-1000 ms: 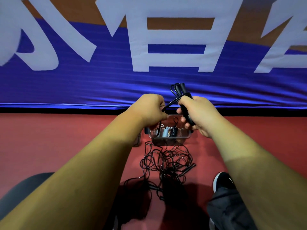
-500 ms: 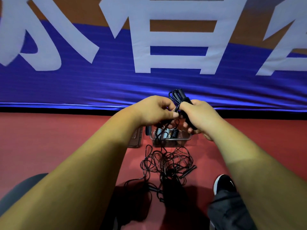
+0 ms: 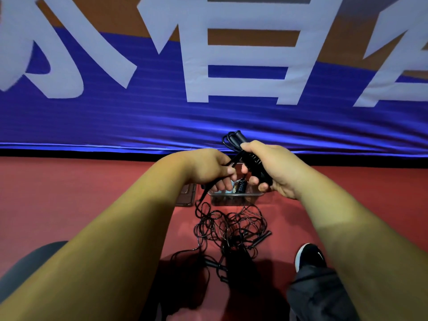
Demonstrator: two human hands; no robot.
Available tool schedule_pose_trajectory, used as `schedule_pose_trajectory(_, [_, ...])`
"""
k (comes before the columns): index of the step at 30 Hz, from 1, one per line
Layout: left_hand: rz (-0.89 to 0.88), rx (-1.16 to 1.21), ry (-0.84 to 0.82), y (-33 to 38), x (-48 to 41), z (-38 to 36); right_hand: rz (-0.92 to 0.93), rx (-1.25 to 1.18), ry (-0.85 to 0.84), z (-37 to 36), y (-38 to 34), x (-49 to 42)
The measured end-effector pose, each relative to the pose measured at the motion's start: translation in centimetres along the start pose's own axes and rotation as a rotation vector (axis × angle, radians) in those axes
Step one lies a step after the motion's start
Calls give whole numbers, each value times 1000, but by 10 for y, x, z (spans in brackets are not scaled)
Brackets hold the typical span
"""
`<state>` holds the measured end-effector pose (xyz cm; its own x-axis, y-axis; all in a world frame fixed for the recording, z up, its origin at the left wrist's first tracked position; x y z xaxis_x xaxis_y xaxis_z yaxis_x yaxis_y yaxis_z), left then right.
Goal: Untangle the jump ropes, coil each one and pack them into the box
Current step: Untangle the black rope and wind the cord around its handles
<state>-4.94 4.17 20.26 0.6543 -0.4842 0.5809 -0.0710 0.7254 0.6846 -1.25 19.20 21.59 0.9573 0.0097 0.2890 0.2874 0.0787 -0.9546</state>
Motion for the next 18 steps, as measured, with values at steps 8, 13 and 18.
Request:
schedule_pose_trajectory(8, [-64, -215, 69, 4, 6, 8, -64, -35, -298, -8, -4, 14])
schedule_pose_trajectory(13, [-97, -272, 92, 2, 8, 17, -304, 165, -593, -16, 17, 36])
schedule_pose_trajectory(18, [-199, -215, 109, 28, 21, 18, -403, 321, -710, -14, 27, 44])
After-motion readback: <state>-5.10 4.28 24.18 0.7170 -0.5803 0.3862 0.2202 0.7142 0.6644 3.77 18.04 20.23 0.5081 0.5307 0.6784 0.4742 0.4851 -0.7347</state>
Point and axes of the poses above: each hand's wrist, its own x-axis away from the middle knuckle, its own z-axis out of the back of the hand, y = z × x, the point moved 6 cm from there along -x, towards the middle knuckle, and after that the axes turned 9 degrees about z, right-handed, at the moved point
